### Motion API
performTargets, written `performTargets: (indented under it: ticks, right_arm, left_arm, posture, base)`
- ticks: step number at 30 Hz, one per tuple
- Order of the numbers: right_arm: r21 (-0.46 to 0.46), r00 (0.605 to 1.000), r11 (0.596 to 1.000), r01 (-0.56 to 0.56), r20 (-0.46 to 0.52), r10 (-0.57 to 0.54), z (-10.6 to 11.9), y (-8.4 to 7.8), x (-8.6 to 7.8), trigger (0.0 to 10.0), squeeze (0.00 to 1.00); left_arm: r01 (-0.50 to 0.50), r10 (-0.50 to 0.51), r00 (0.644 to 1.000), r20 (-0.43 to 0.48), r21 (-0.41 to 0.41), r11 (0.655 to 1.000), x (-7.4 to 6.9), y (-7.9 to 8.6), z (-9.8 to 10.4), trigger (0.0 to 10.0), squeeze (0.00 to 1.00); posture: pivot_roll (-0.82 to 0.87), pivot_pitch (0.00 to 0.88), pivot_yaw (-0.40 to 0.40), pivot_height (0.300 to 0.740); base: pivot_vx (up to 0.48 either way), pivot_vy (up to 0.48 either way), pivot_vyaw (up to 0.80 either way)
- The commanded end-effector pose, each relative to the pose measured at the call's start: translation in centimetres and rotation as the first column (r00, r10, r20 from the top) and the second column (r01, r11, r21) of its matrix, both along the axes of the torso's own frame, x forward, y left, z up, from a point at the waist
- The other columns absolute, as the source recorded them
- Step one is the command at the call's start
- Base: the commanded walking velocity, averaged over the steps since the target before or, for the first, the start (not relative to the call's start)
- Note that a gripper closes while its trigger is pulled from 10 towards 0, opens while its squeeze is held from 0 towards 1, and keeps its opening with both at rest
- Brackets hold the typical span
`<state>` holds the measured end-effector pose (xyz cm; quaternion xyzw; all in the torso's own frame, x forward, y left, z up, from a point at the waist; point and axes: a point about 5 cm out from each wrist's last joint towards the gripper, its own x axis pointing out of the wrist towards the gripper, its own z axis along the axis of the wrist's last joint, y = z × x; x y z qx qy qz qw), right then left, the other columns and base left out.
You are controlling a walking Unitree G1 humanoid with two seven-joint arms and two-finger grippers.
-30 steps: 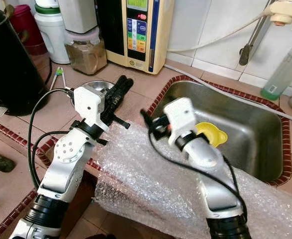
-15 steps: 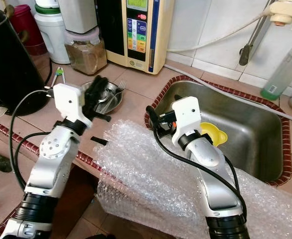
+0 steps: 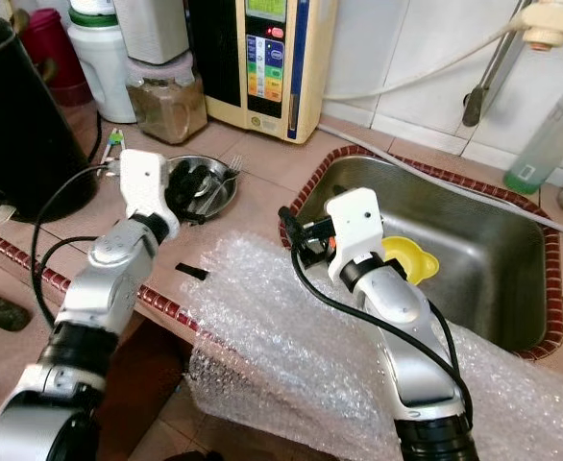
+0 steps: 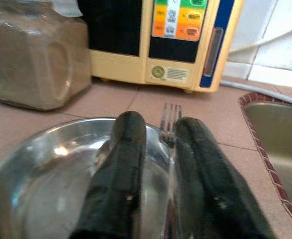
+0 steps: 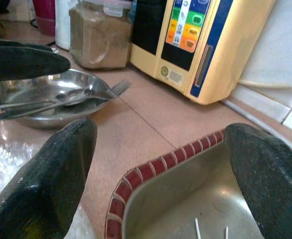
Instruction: Kitchen organization
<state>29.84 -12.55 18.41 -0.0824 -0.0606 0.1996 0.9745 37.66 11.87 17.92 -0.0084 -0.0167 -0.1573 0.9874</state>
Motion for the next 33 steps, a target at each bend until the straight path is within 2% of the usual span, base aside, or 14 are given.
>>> performTargets:
  ticks: [1, 11, 20, 33]
  right_arm:
    - [-0.012, 1.000, 1.000, 0.007, 0.003, -0.007, 0.1, -0.1, -0.3, 10.0, 0.00]
    - [-0.024, 1.000, 1.000, 0.016, 0.002, -0.016, 0.0, -0.3, -0.5, 10.0, 0.00]
    - [-0.036, 1.000, 0.999, 0.014, 0.000, -0.014, 0.0, -0.3, -0.5, 10.0, 0.00]
    - [-0.043, 1.000, 0.999, 0.021, -0.001, -0.021, 0.0, -0.3, -0.6, 10.0, 0.00]
  left_arm:
    - [0.016, -0.016, 0.999, -0.029, -0.002, 1.000, 0.4, -0.2, -0.1, 10.0, 1.00]
    - [0.032, -0.032, 0.999, -0.023, -0.013, 0.999, 0.8, -0.8, 0.0, 10.0, 1.00]
    - [0.043, -0.040, 0.995, -0.097, 0.026, 0.999, 0.9, -0.7, -1.4, 10.0, 1.00]
    - [0.042, -0.033, 0.990, -0.134, 0.064, 0.997, 1.3, -0.6, -1.8, 10.0, 1.00]
  posture:
    - [-0.02, 0.080, -0.005, 0.740]
    - [-0.03, 0.088, -0.014, 0.740]
    - [-0.04, 0.089, -0.016, 0.740]
    - [-0.04, 0.091, -0.010, 0.740]
  base:
    - [0.000, 0.000, 0.00]
    - [0.000, 0.000, 0.00]
    - [0.000, 0.000, 0.00]
    - [0.000, 0.000, 0.00]
